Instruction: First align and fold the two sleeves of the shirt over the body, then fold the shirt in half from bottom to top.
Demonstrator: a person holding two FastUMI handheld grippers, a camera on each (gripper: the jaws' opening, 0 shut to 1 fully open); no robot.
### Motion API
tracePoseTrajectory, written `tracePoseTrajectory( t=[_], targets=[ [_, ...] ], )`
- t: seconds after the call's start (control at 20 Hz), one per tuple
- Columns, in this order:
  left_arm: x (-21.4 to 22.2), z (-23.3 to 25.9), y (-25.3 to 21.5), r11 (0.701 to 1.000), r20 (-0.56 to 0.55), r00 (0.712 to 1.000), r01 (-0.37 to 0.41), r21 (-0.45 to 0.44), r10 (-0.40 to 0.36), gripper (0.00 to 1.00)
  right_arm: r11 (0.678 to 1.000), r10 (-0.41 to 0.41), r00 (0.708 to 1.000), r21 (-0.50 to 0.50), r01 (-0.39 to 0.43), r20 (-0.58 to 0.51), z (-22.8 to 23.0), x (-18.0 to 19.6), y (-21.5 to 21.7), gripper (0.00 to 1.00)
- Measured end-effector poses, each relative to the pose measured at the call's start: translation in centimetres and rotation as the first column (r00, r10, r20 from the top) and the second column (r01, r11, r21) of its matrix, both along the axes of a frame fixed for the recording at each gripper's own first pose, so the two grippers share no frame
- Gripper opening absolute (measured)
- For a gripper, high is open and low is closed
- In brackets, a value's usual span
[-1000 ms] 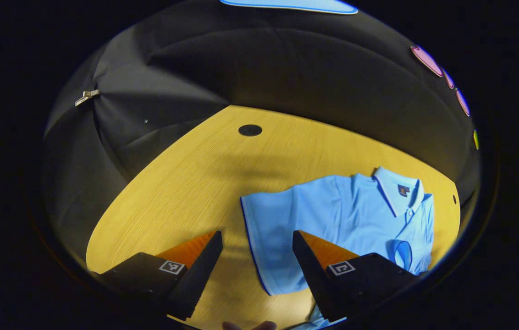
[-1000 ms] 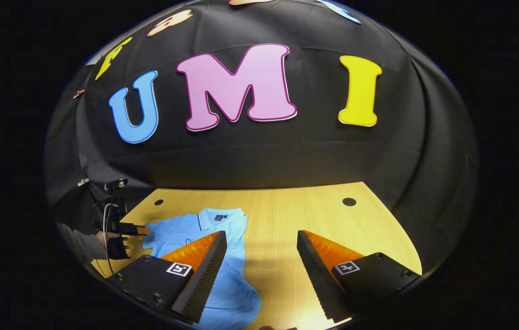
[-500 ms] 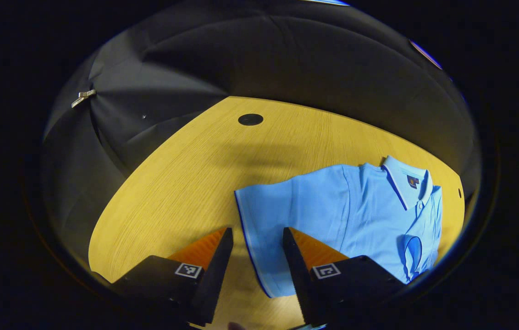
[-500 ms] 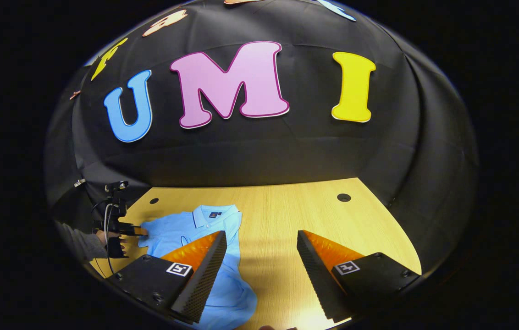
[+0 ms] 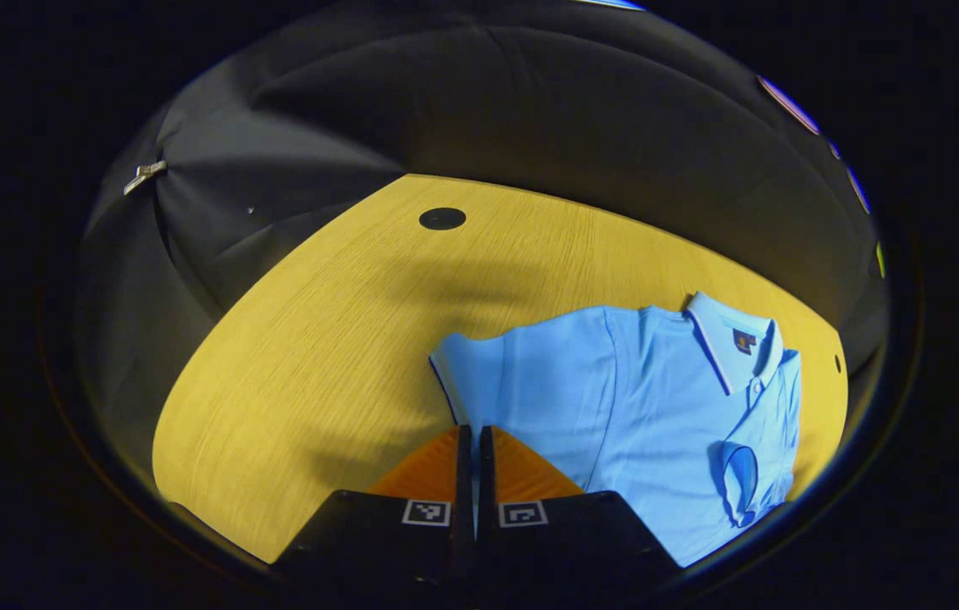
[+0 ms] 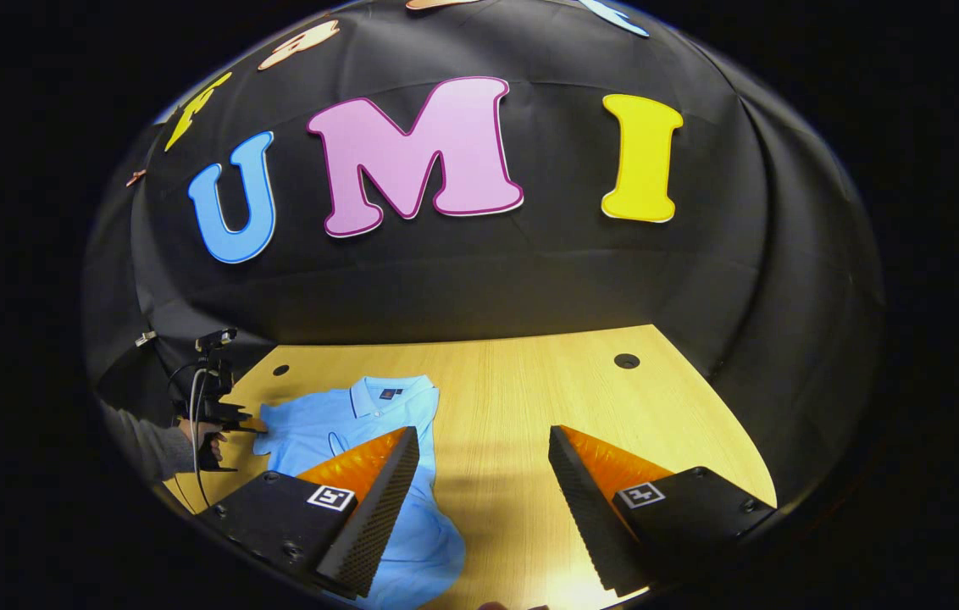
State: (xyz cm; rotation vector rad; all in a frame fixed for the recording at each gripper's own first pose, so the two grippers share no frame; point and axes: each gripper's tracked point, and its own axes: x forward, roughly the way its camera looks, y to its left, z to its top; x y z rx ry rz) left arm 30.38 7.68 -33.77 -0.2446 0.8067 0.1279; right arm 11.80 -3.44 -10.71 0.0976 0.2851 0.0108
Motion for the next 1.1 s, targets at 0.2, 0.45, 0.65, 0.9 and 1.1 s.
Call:
tracePoseTrajectory(
  t=[0.2,0.45,0.65,0.9,1.1],
  targets=[
    [0.3,2.1,-1.2,0.999,0.071,0.997,0.033,-0.039,-0.031,0.07,1.000,-0.006,1.000,0.001,0.006,-0.004,-0.1,-0.4,-0.6,0.96],
    [0.1,6.4,-5.1,0.990,0.176,0.976,0.136,-0.037,-0.128,0.06,1.000,-0.005,1.000,0.009,0.005,-0.003,0.0,-0.6,-0.6,0.96],
    [-1.0,9.4,-10.5,0.960,0.250,0.928,0.280,0.021,-0.276,0.06,1.000,-0.010,1.000,0.016,0.010,-0.007,-0.3,-1.1,-0.7,0.96],
    [-3.3,10.4,-18.5,0.867,0.256,0.829,0.478,0.138,-0.498,0.06,0.999,-0.023,0.999,0.031,0.024,-0.023,-1.0,-2.1,-1.2,0.96],
    [-5.1,8.8,-23.5,0.802,0.220,0.771,0.569,0.181,-0.597,0.06,0.999,-0.035,0.999,0.030,0.036,-0.030,-1.5,-3.2,-1.8,0.96]
  ],
)
